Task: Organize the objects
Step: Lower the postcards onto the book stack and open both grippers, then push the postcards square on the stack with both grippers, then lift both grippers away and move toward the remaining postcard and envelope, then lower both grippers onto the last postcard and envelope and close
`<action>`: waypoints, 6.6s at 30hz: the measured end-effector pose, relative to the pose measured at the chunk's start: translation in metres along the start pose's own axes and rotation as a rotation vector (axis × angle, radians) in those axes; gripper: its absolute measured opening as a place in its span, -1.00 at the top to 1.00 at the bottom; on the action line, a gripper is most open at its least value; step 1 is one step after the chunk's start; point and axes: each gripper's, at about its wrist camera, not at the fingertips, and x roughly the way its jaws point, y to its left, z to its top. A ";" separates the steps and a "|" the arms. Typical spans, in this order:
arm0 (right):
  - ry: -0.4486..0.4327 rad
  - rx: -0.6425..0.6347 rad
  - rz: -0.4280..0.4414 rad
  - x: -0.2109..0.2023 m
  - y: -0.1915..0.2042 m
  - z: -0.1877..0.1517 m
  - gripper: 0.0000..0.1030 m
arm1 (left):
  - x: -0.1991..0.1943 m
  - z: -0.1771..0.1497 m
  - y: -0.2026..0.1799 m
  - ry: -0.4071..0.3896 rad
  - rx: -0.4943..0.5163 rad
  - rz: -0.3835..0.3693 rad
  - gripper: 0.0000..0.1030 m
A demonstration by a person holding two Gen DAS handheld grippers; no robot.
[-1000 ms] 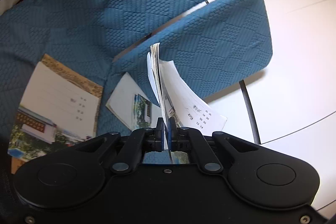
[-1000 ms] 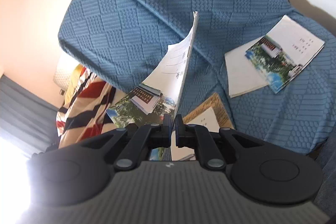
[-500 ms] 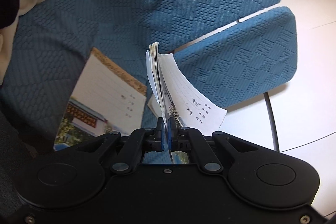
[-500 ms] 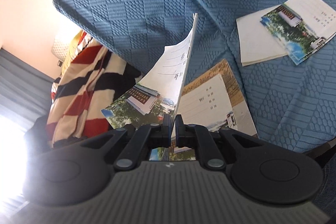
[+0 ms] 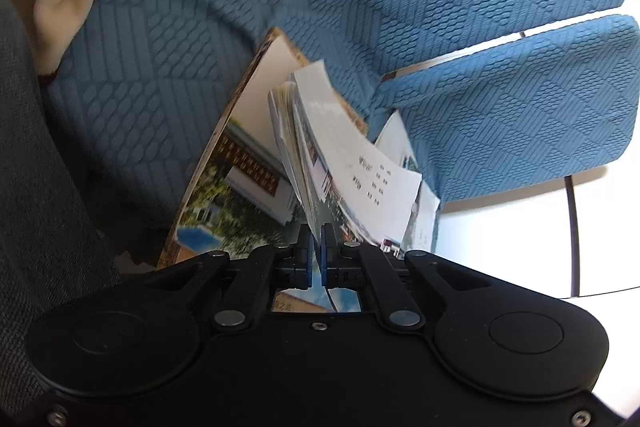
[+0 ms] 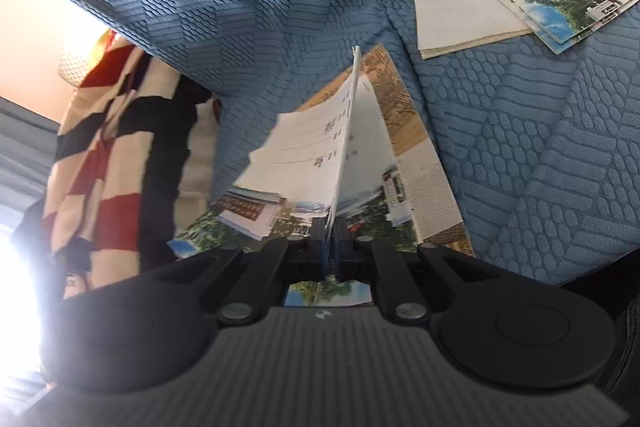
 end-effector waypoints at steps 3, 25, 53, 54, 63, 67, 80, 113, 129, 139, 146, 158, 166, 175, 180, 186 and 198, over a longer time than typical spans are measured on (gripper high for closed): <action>0.011 0.007 -0.009 0.004 -0.006 0.001 0.86 | 0.005 -0.007 0.001 0.008 0.001 0.027 0.95; -0.103 -0.152 -0.135 -0.006 0.002 -0.030 -0.17 | -0.017 -0.002 -0.044 -0.036 0.301 0.272 -0.33; -0.173 -0.304 -0.282 0.039 0.016 -0.022 0.38 | 0.016 0.015 -0.033 -0.027 0.429 0.348 0.67; -0.168 -0.309 -0.279 0.040 0.016 -0.020 0.38 | 0.014 0.015 -0.033 -0.028 0.417 0.344 0.68; -0.139 -0.388 -0.240 0.040 0.013 -0.008 0.40 | 0.008 -0.007 -0.040 -0.051 0.414 0.360 0.72; -0.127 -0.428 -0.223 0.039 0.009 -0.005 0.40 | 0.011 -0.015 -0.042 -0.059 0.407 0.376 0.72; -0.118 -0.405 -0.208 0.041 0.002 0.002 0.37 | 0.011 -0.021 -0.044 -0.055 0.377 0.395 0.71; -0.388 -0.454 -0.100 -0.164 0.038 -0.025 0.37 | -0.091 -0.084 -0.188 -0.274 0.599 0.159 0.52; -0.435 -0.404 -0.209 -0.206 0.014 -0.040 0.33 | -0.085 -0.104 -0.207 -0.258 0.661 0.117 -0.11; -0.429 -0.381 -0.238 -0.207 0.007 -0.041 0.22 | -0.082 -0.112 -0.210 -0.239 0.697 0.132 -0.80; -0.444 -0.348 -0.274 -0.211 -0.003 -0.042 -0.14 | -0.078 -0.118 -0.211 -0.241 0.722 0.143 -0.96; -0.469 -0.288 -0.345 -0.216 -0.024 -0.032 -0.71 | -0.052 -0.123 -0.226 -0.206 0.747 0.124 -0.97; -0.473 -0.243 -0.362 -0.215 -0.041 -0.027 -0.71 | -0.031 -0.129 -0.232 -0.197 0.759 0.112 -0.97; -0.481 -0.217 -0.377 -0.204 -0.066 -0.021 -0.70 | 0.005 -0.131 -0.229 -0.178 0.768 0.125 -0.97; -0.489 -0.189 -0.375 -0.193 -0.085 -0.018 -0.70 | 0.028 -0.129 -0.227 -0.166 0.760 0.135 -0.97; -0.494 -0.175 -0.376 -0.176 -0.104 -0.013 -0.69 | 0.056 -0.127 -0.223 -0.151 0.757 0.153 -0.97; -0.502 -0.120 -0.376 -0.153 -0.140 -0.001 -0.69 | 0.114 -0.126 -0.209 -0.134 0.719 0.173 -0.95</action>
